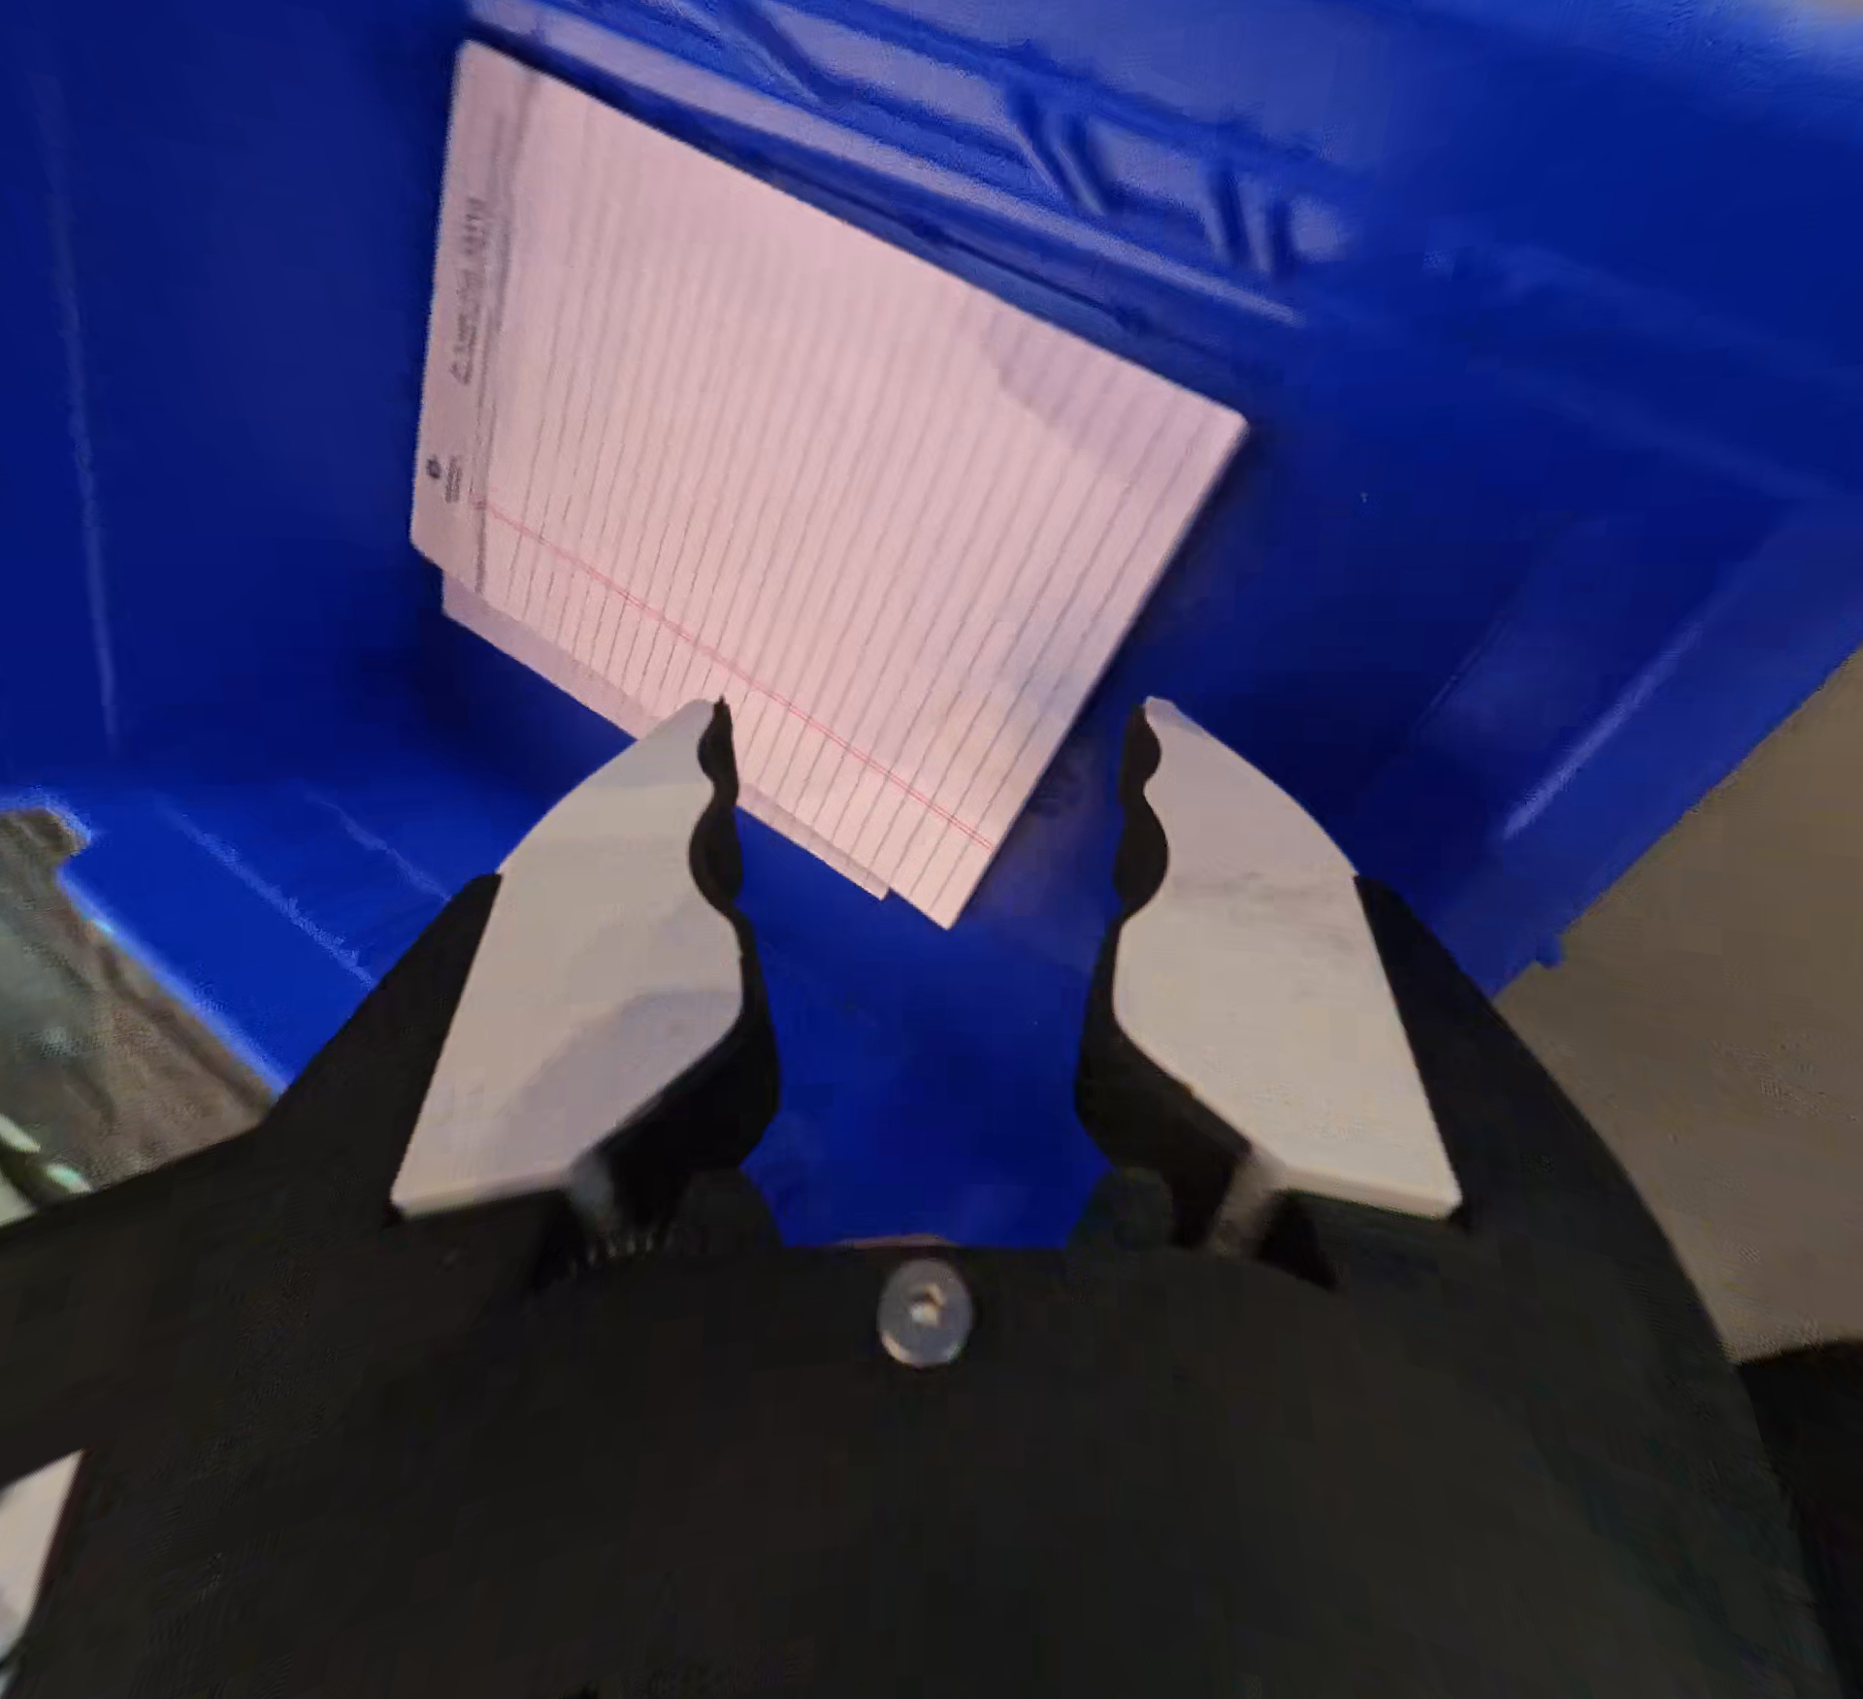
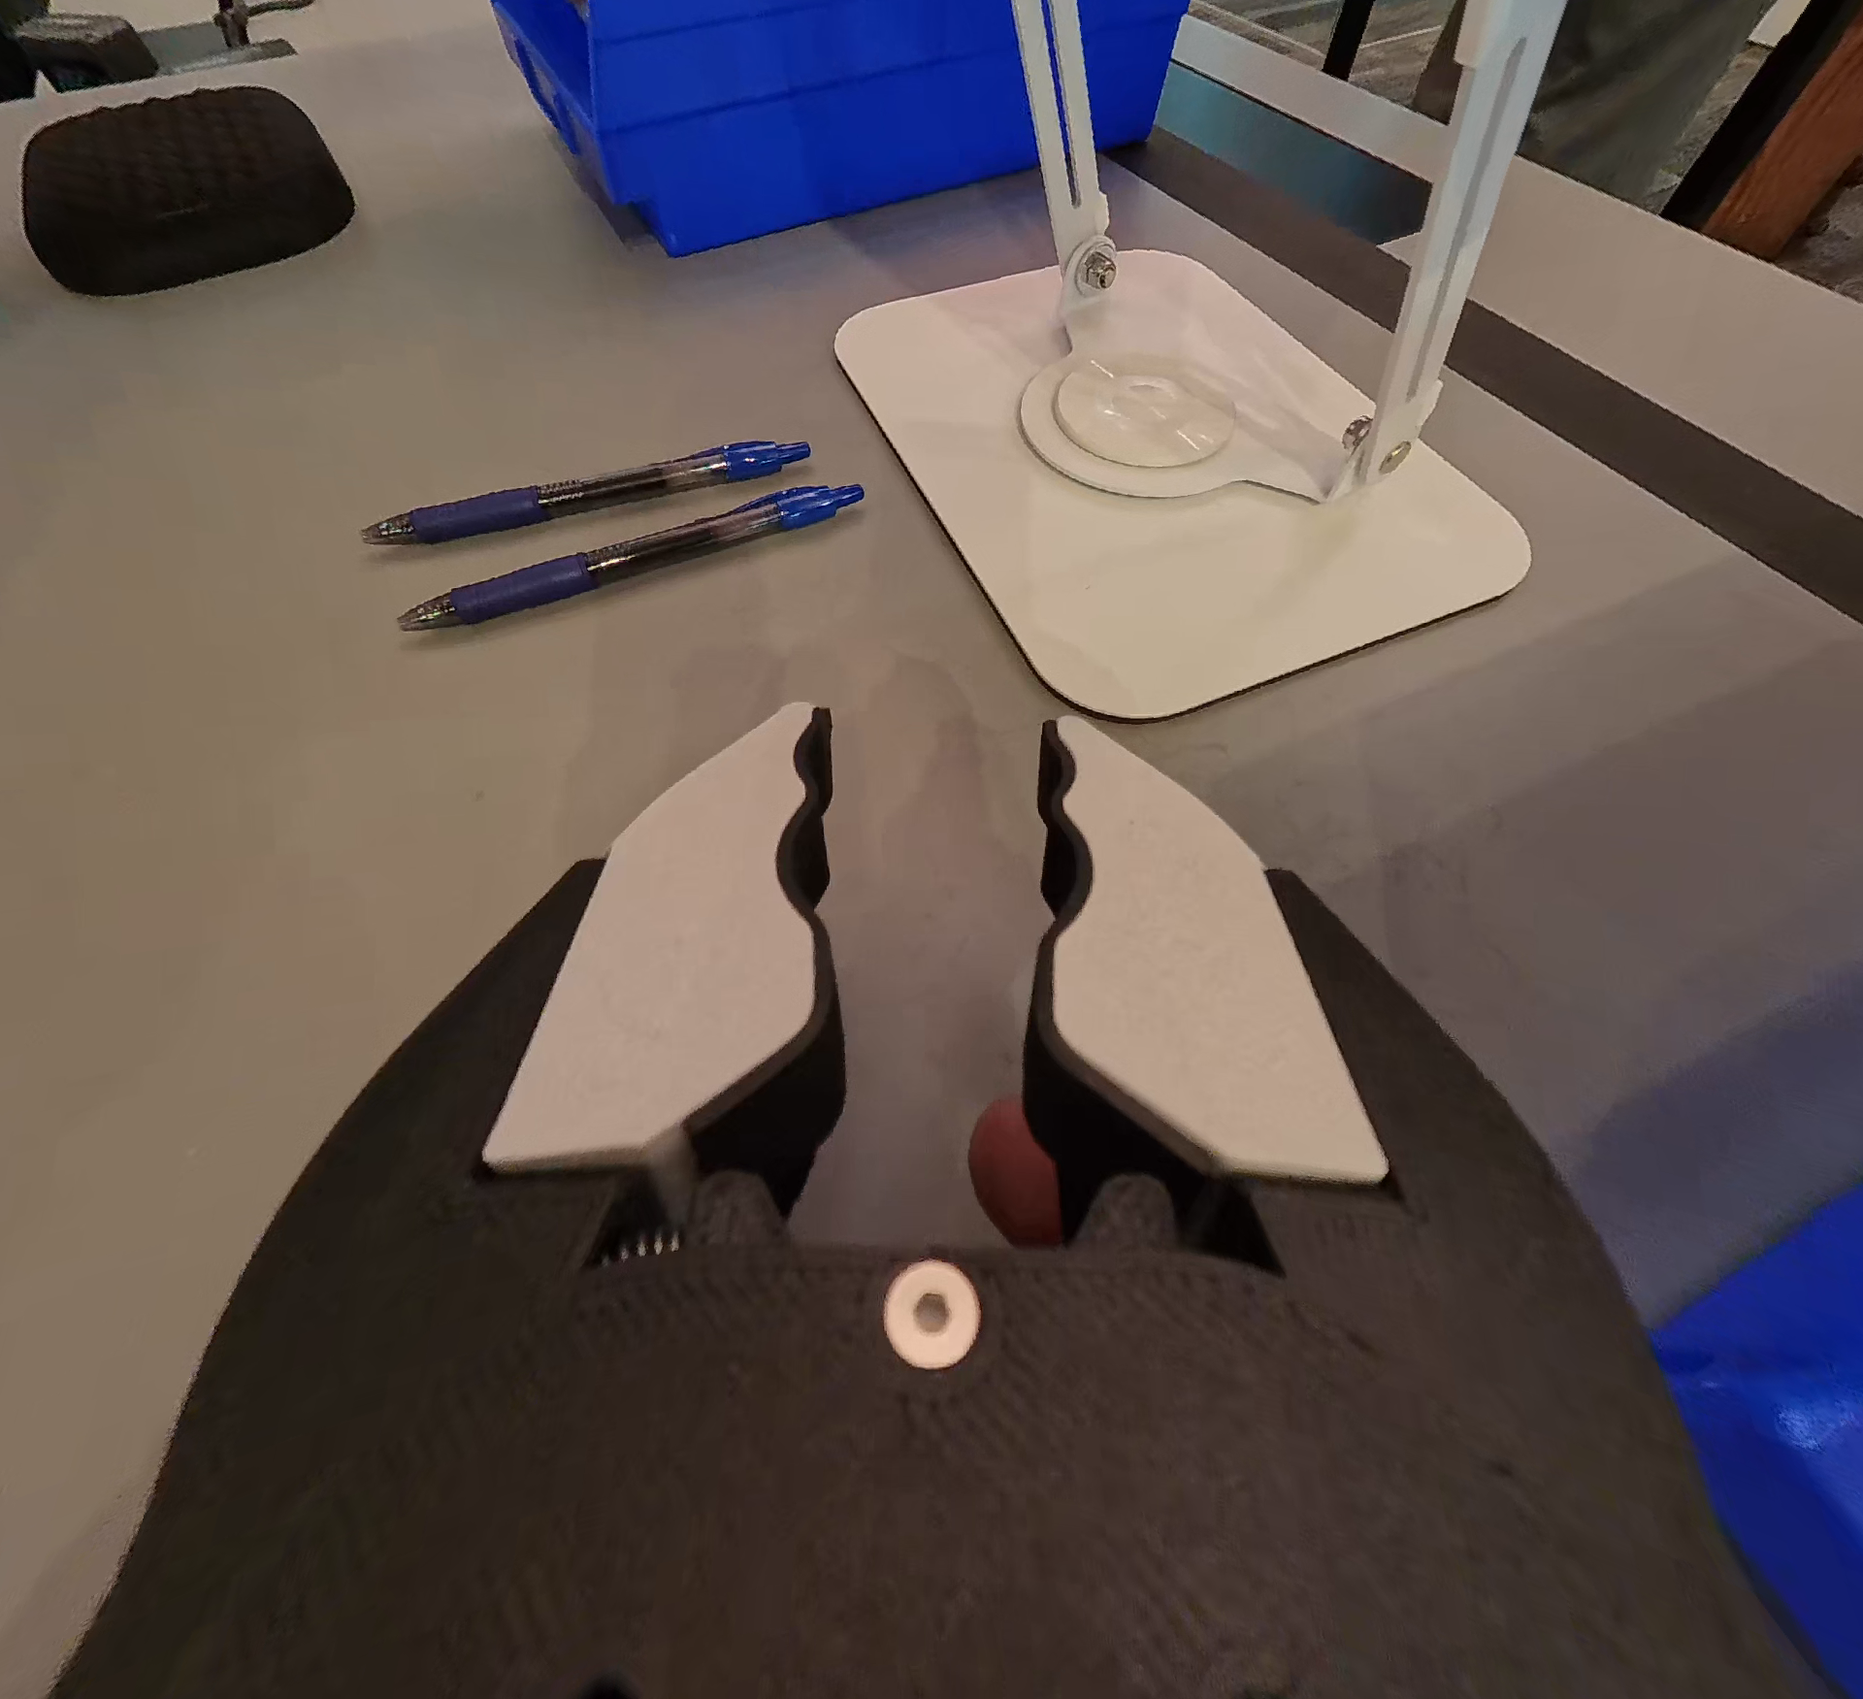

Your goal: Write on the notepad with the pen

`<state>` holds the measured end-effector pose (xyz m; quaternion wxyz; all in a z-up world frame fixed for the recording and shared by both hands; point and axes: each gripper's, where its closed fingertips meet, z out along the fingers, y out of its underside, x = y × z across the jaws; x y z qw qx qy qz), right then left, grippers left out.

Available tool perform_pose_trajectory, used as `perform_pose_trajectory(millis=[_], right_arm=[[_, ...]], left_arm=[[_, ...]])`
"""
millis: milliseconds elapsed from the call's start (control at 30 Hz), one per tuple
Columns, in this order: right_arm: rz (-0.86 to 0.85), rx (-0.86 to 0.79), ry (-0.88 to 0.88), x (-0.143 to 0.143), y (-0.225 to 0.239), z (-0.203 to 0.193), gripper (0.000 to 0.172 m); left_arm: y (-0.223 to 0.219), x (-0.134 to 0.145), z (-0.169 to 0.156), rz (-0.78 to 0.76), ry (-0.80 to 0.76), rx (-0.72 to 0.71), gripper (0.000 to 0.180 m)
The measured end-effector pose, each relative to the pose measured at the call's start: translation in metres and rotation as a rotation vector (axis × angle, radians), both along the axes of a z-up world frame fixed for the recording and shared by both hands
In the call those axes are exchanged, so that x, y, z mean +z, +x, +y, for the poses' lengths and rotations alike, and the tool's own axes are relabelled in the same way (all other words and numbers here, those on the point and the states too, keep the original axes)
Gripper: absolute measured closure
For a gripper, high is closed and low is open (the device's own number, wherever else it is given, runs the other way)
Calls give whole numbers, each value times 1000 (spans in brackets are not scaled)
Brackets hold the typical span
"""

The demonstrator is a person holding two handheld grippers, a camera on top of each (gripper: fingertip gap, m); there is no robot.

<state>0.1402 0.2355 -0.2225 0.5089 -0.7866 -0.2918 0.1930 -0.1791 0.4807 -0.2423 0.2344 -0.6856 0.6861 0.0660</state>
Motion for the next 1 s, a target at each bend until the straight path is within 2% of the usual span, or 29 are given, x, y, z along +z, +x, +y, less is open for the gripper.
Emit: perform_pose_trajectory(millis=[167, 200, 300, 367, 467, 567, 700, 1000], right_arm=[[13, -6, 10, 2, 1, 0, 132], [13, -6, 9, 2, 1, 0, 132], [5, -3, 5, 1, 1, -1, 132], [4, -2, 5, 1, 1, -1, 132], [6, -1, 3, 1, 0, -1, 132], [4, -1, 4, 1, 0, -1, 132], [3, -1, 4, 1, 0, -1, 132], [-2, 0, 3, 0, 0, -1, 132]], left_arm=[[0, -21, -5, 94, 26, -125, 109], [1, -20, -1, 81, 39, -118, 106], [-1, -21, 7, 121, 112, -152, 114], [1, -22, 6, 121, 128, -184, 121], [3, -22, 4, 130, 154, -241, 123], [5, -15, 13, 99, 225, -232, 103], [8, -6, 16, 57, 334, -253, 99], [16, 11, 10, -8, 495, -313, 127]])
